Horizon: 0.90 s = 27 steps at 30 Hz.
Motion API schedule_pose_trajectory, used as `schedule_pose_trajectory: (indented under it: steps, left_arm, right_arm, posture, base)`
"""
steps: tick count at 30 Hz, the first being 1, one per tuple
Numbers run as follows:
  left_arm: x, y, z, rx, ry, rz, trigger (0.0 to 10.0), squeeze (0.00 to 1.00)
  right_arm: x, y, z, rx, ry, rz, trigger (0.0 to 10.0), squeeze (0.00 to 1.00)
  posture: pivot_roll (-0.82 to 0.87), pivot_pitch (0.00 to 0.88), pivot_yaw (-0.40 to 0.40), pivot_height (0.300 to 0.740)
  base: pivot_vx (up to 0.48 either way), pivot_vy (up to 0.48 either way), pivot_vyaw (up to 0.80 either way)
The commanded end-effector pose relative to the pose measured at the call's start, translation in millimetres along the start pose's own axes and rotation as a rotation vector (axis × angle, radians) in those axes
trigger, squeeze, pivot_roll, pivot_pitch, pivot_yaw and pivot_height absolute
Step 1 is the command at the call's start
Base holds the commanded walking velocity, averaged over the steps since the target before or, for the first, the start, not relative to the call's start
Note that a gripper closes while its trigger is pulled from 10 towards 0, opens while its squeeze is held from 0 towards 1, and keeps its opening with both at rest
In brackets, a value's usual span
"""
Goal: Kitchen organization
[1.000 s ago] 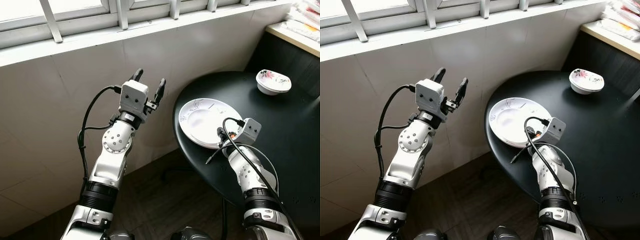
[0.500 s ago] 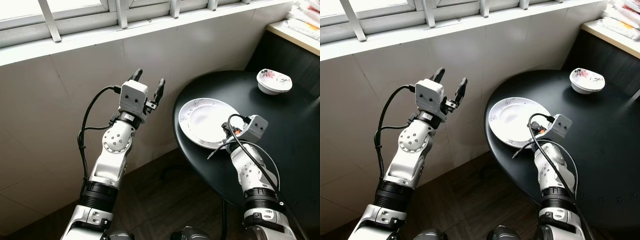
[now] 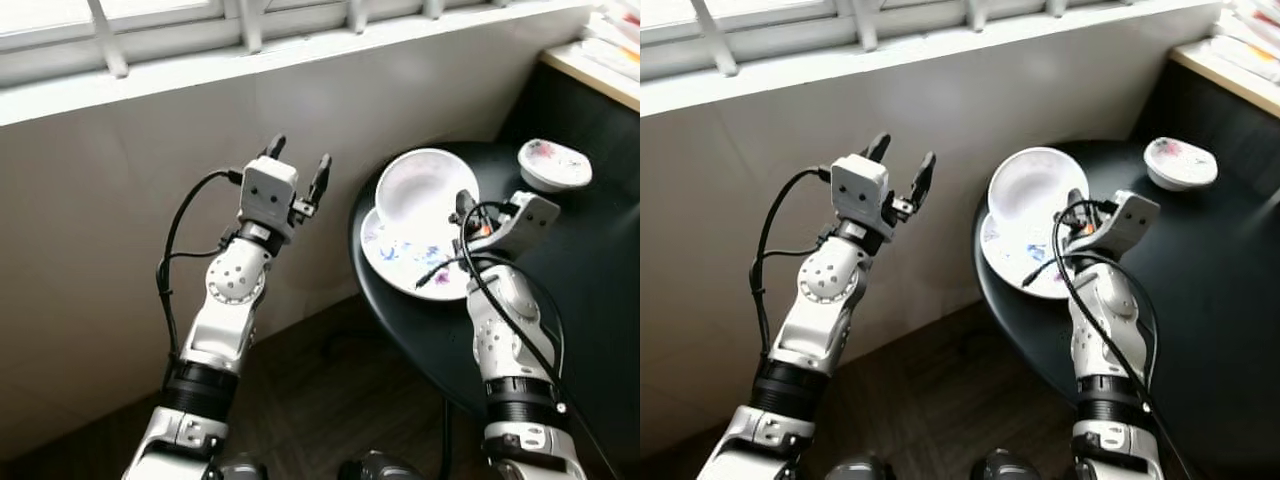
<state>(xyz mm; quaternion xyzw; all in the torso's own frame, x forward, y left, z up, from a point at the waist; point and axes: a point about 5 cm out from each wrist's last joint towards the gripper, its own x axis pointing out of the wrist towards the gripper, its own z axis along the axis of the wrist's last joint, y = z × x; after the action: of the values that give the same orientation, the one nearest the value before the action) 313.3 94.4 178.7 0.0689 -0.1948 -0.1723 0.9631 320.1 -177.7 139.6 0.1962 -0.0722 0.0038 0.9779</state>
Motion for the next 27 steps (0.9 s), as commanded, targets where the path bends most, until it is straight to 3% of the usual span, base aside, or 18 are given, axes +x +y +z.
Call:
schedule_pose_trajectory:
  steps: [1, 27]
  left_arm:
    - [1.4, 0.8, -1.1, 0.002, 0.01, 0.009, 10.0, 0.0]
    - [1.8, -0.3, -2.6, 0.001, 0.02, 0.014, 10.0, 0.0]
  right_arm:
    - [-0.8, 5.1, 8.1, -0.036, -0.045, 0.035, 0.0, 0.0]
    - [-3.1, 12.7, 3.5, -0.121, -0.047, 0.083, 0.0, 0.0]
  posture:
    - [0.0, 0.0, -0.072, 0.74]
    - [0.0, 0.0, -0.078, 0.74]
  base:
    - [0.0, 0.0, 0.77]
    - [0.0, 0.0, 0.78]
